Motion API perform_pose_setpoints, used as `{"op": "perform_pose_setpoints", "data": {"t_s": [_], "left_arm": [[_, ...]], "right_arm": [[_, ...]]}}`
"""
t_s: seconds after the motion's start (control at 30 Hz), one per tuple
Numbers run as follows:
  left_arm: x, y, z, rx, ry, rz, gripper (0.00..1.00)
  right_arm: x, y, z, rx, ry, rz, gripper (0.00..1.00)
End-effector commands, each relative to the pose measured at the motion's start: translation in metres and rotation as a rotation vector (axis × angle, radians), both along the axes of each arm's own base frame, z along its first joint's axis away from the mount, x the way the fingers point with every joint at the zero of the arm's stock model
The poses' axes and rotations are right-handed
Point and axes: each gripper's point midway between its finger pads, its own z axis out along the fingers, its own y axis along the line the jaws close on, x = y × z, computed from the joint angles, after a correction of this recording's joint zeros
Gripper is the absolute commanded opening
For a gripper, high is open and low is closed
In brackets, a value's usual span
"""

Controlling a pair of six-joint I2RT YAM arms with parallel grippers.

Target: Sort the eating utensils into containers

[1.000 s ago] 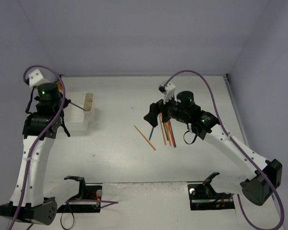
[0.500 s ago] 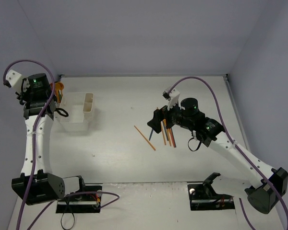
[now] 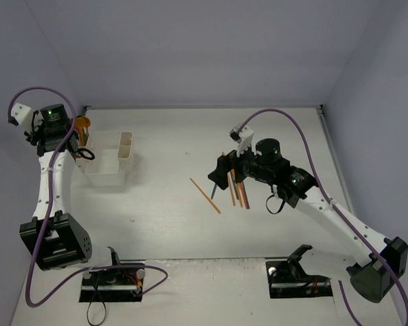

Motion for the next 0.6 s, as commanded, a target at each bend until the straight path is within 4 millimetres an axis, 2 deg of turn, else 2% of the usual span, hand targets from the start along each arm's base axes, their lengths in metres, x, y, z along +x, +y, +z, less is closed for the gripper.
{"op": "perform_pose_setpoints", "data": {"t_s": [0.0,0.13,0.27,0.43,0.57], "left_arm": [[0.005,0.001,0.009,0.006,-0.088,0.01,0.02],[0.002,0.001,0.001,0.008,-0.063,0.01,0.1],[-0.001,0.0,0.004,0.011,-0.068,0.002,0.2],[-0.012,-0.004,0.025,0.03,-0.097,-0.009,0.45],[-0.028,-0.007,0.037,0.051,-0.097,-0.017,0.58]], "right_arm": [[0.004,0.008,0.008,0.021,-0.012,0.017,1.0],[0.006,0.01,0.005,0.016,-0.003,0.02,1.0],[0.005,0.011,0.002,0.013,0.005,0.023,1.0],[0.008,0.006,0.002,0.008,0.002,-0.011,1.0],[0.018,-0.003,-0.003,-0.015,0.006,-0.095,1.0]]}}
